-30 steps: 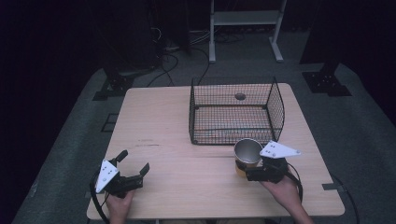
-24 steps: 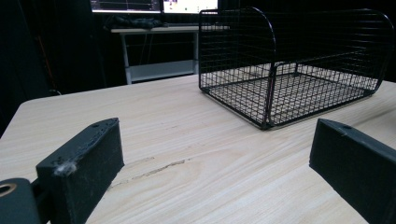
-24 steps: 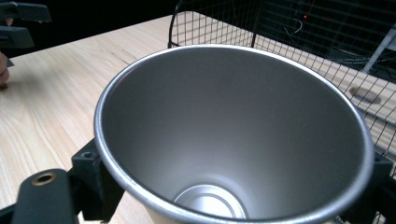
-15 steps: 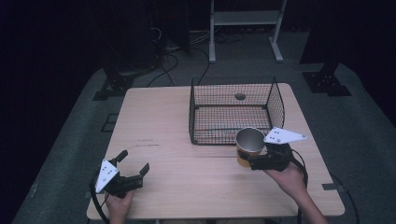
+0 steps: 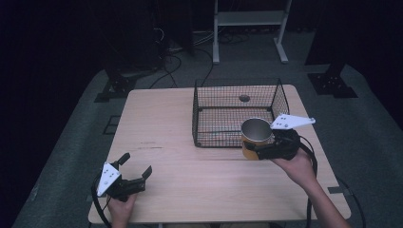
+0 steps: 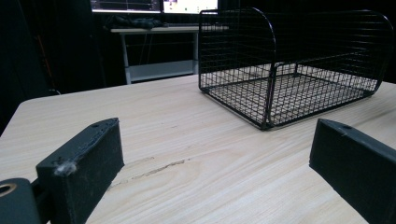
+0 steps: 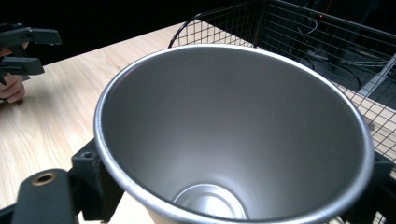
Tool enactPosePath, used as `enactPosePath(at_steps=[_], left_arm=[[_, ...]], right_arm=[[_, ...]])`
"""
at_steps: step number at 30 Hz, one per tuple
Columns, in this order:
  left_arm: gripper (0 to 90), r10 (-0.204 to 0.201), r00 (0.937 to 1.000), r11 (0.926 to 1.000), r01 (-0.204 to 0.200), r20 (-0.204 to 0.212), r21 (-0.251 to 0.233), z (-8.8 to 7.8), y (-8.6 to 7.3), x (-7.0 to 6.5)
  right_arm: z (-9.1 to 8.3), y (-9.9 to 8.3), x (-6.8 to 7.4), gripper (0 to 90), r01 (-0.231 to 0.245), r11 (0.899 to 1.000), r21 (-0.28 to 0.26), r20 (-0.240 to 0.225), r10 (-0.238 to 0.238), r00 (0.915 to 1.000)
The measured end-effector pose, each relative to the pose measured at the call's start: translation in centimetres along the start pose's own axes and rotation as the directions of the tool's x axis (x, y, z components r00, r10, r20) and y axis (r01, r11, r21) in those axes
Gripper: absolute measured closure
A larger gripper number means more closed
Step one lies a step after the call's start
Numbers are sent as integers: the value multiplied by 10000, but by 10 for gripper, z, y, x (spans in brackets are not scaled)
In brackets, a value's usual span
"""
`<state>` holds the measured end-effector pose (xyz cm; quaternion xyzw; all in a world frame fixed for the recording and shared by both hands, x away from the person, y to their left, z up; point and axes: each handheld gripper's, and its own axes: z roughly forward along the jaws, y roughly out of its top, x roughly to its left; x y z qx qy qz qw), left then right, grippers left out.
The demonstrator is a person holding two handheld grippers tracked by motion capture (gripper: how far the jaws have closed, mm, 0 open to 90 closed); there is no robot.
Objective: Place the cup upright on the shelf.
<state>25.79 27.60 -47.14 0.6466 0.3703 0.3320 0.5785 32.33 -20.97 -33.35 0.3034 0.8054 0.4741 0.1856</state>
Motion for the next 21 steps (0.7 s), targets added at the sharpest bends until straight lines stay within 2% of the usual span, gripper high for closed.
enactPosePath(at_steps=[8,11,21], left_arm=[[22,-16,10000,10000,16,13,-4,0,0,0],[22,-20,10000,10000,20,9,-19,0,0,0],[22,-18,10000,10000,18,26,-24,-1,0,1]], right_arm=[[3,20,-10,138,126,9999,101,49,-126,9999],[4,25,-15,138,22,10000,50,-33,-22,10000],[9,39,-28,137,-76,10000,5,116,76,9999]])
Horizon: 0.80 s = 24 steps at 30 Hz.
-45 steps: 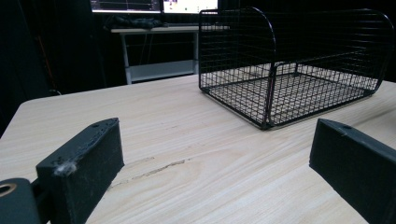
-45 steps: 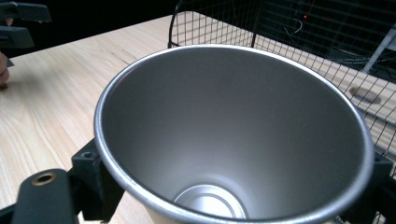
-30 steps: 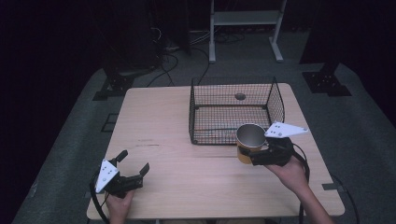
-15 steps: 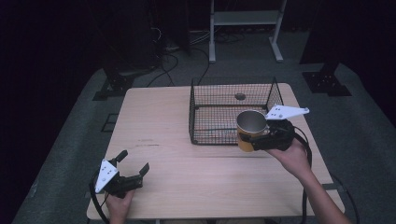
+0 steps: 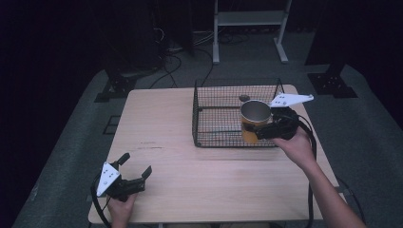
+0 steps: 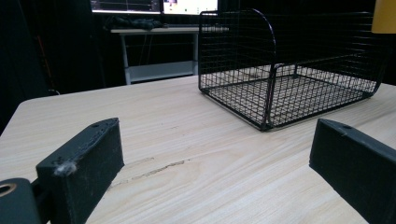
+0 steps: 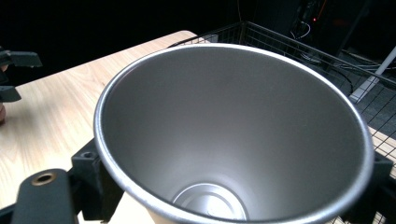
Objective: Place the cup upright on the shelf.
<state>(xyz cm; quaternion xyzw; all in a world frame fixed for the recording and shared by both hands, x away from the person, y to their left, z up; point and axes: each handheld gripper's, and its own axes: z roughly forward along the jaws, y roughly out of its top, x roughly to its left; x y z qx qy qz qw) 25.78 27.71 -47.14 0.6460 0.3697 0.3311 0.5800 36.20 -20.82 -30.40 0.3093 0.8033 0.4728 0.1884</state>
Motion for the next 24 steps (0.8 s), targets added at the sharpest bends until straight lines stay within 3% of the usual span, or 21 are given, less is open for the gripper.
enactPosePath(at_steps=[24], left_arm=[[22,-77,10000,10000,77,4,-28,0,0,1]], right_arm=[[28,27,-31,137,113,9996,275,66,-114,9999]])
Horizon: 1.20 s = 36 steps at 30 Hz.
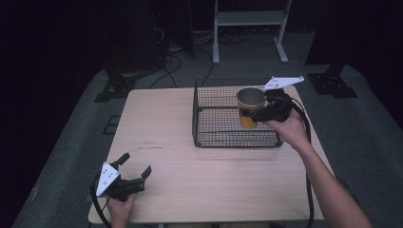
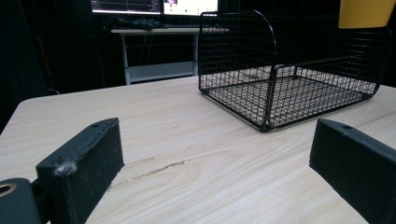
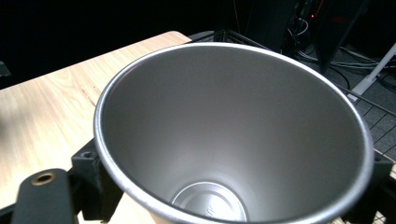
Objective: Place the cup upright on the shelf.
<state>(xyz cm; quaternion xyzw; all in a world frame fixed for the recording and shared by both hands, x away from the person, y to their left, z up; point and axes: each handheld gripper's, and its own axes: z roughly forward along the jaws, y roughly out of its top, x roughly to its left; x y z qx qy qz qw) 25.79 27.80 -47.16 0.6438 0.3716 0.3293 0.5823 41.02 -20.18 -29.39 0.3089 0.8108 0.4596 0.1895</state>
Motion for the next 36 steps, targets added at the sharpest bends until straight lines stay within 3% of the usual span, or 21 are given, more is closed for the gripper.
enactPosePath(at_steps=[22,28,36], left_arm=[[22,-19,10000,10000,20,15,-24,0,0,0],[22,-7,10000,10000,7,16,-2,0,0,0],[22,-39,10000,10000,39,12,-34,0,0,0]], right_arm=[[30,12,-22,136,-29,9998,219,-381,38,9993],[42,15,-27,136,-28,9988,487,-511,53,9987],[55,17,-31,136,-36,9992,388,-733,64,9973]])
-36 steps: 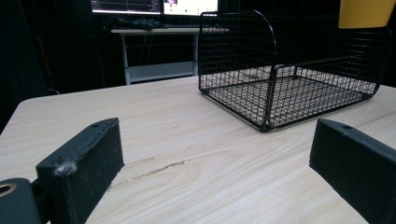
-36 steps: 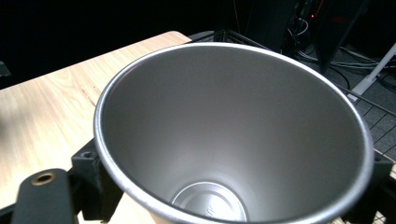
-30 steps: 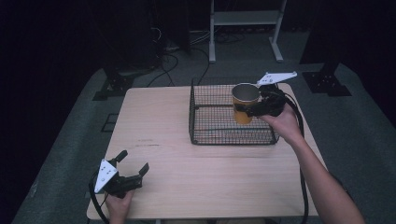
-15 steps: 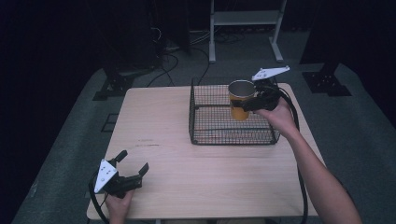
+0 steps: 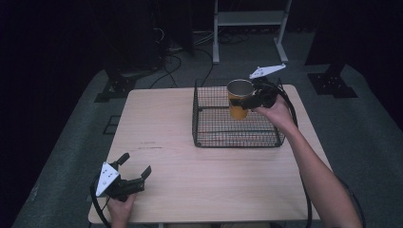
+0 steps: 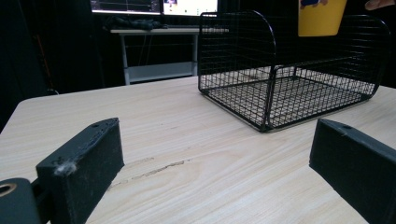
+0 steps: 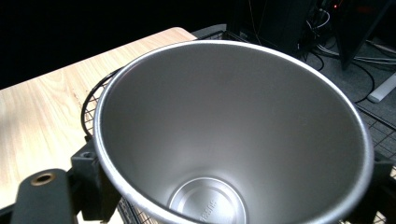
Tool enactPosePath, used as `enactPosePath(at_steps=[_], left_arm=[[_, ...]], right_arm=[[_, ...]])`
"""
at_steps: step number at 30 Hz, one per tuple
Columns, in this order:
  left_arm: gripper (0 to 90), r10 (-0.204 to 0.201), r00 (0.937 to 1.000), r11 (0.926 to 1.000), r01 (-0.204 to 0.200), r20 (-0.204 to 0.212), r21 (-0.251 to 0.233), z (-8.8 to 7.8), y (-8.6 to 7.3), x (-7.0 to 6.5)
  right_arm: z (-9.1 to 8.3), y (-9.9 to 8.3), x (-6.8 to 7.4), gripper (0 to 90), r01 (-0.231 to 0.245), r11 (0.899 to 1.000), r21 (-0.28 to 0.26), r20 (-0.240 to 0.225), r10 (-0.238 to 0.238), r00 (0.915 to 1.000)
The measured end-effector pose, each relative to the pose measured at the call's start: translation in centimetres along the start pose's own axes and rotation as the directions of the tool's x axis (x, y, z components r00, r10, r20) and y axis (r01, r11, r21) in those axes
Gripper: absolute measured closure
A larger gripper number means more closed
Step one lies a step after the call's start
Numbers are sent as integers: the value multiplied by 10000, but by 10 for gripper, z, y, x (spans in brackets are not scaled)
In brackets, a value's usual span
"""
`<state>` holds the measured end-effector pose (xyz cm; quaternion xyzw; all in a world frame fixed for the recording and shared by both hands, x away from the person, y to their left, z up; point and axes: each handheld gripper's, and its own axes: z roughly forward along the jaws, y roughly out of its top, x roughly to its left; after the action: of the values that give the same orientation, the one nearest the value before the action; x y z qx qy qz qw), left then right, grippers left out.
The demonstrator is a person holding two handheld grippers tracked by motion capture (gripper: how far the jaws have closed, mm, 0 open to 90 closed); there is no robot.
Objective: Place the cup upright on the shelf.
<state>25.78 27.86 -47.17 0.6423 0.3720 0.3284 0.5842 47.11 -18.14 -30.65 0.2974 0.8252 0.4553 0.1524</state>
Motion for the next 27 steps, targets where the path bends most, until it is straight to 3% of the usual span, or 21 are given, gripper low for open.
enactPosePath(at_steps=[27], left_arm=[[22,-71,10000,10000,72,8,-69,-1,0,1]], right_arm=[[67,-24,-15,134,-465,9937,1022,-626,530,9966]])
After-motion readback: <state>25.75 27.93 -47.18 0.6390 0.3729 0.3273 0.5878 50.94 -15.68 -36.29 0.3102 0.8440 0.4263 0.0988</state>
